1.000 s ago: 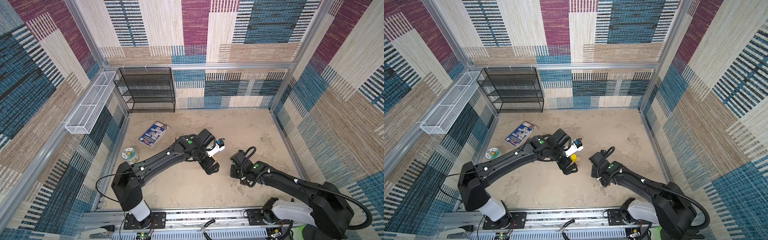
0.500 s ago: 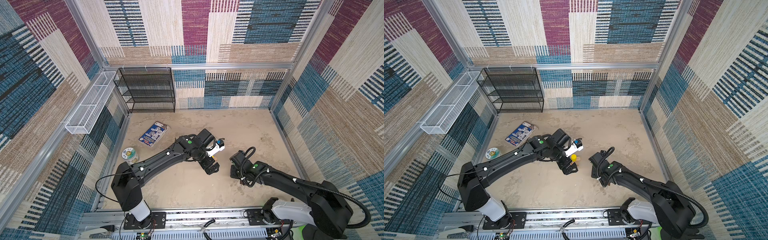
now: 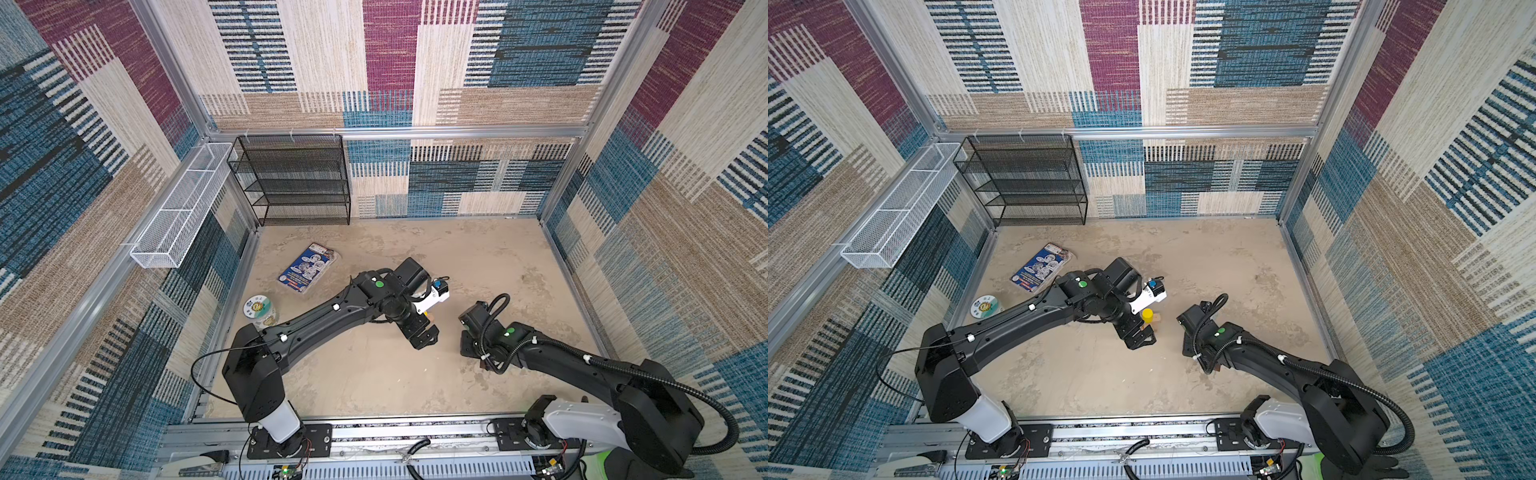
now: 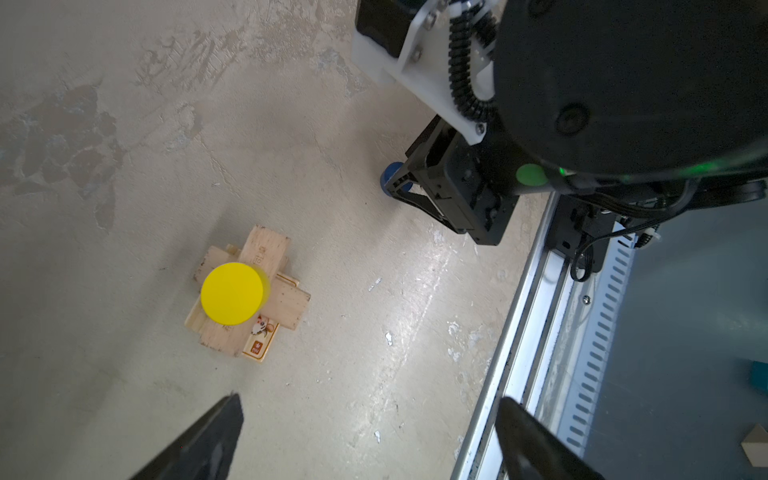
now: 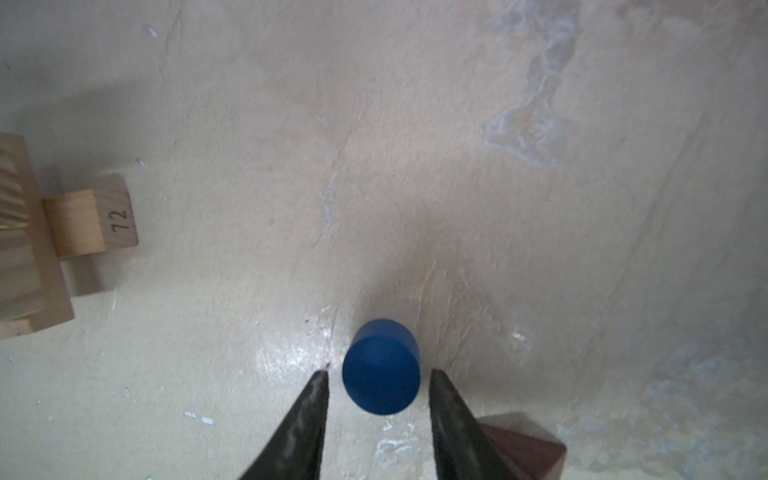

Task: Build the wood block tower
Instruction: 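Lower the right gripper around the blue cylinder while the left gripper holds still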

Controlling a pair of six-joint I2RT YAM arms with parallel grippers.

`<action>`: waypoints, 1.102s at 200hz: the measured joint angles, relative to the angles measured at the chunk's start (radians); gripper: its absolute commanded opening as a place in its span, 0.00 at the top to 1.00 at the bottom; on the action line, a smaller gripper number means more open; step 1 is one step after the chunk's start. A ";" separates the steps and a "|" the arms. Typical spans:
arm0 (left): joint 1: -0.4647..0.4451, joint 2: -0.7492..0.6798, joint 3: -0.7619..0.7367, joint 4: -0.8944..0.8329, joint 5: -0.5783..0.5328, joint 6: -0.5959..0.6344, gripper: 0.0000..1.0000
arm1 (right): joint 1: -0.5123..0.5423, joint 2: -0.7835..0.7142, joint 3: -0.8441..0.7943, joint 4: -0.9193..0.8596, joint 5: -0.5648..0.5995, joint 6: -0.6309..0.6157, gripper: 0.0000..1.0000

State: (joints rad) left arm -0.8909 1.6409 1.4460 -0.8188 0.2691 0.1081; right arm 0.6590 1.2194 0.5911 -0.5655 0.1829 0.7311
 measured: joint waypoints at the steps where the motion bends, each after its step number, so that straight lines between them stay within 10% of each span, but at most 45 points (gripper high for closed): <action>1: 0.000 0.000 0.000 0.000 0.000 0.000 0.01 | 0.000 0.000 0.000 0.000 0.000 0.000 0.60; 220: 0.000 0.015 0.002 0.000 0.022 0.000 0.03 | -0.002 0.051 0.010 0.006 0.000 -0.037 0.60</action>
State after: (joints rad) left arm -0.8906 1.6562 1.4479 -0.8192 0.2913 0.1081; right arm 0.6567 1.2709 0.6010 -0.5598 0.1825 0.6945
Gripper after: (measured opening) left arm 0.976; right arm 0.405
